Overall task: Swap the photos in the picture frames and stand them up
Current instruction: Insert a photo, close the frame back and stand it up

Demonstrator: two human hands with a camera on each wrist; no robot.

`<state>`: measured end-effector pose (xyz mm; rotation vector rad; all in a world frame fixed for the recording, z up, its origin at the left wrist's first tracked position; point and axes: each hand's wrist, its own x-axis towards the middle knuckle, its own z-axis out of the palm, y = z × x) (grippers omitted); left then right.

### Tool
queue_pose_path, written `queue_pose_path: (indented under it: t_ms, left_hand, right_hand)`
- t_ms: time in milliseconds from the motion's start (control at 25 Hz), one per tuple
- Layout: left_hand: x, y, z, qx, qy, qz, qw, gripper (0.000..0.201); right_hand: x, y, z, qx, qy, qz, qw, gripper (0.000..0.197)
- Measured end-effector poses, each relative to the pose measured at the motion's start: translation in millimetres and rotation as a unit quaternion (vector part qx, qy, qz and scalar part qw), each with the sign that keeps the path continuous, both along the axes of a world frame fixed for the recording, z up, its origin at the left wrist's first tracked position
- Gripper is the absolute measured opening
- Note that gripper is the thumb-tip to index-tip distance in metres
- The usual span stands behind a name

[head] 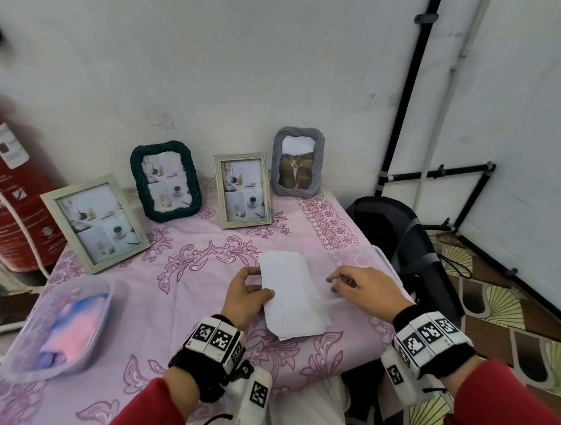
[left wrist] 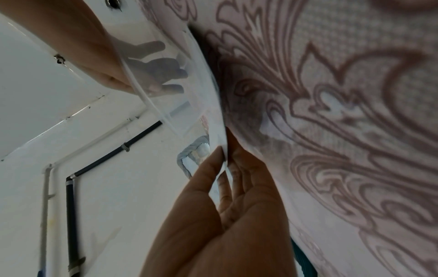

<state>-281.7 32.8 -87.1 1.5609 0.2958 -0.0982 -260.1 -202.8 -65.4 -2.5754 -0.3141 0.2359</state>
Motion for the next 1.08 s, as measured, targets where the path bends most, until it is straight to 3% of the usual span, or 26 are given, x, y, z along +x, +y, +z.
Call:
queue_pose_path:
  t_ms: [240,320,480,600,720,840,960,1080]
  left_hand:
    - [-1.1,26.0,19.9,0.015,-0.051,0.039,0.998,0.038]
    - [-0.1,35.6,29.1,0.019,-0.074,0.058,0.995,0.037]
    - [0.9,49.4,52.2,0.040,-0.144,0.096,0.984,0.035]
    - [1.4,45.6,71.2,0.032,-0.200,0.102,0.974,0.035]
    - [3.3,26.6,84.5,0.021,-0.230,0.070,0.970,0.036]
    - [11.1,1.5,88.4,-0.008,-0.228,0.052,0.972,0.036]
    - [19.5,-24.5,84.5,-0.008,-0.204,0.048,0.978,0.039]
    - [24.6,-46.5,74.1,0.038,-0.184,-0.011,0.982,0.042]
  right_hand:
    - [6.6,7.9,13.8,-0.026,0.026,0.047,0.998,0.022]
    - [10.0,12.2,21.4,-0.016,-0.006,0.020,1.000,0.018]
    - [16.4,29.5,38.4,0.147,-0.109,-0.081,0.980,0.018]
    - [20.1,49.3,51.1,0.302,-0.071,-0.102,0.945,0.022]
    - [19.4,62.2,62.2,0.399,-0.003,-0.073,0.914,0.040]
    - [15.9,62.5,66.9,0.447,0.009,-0.043,0.894,0.042]
    - [16.6,46.6,66.0,0.444,-0.034,-0.093,0.890,0.044]
    - [17.7,22.7,59.4,0.421,-0.060,-0.137,0.895,0.041]
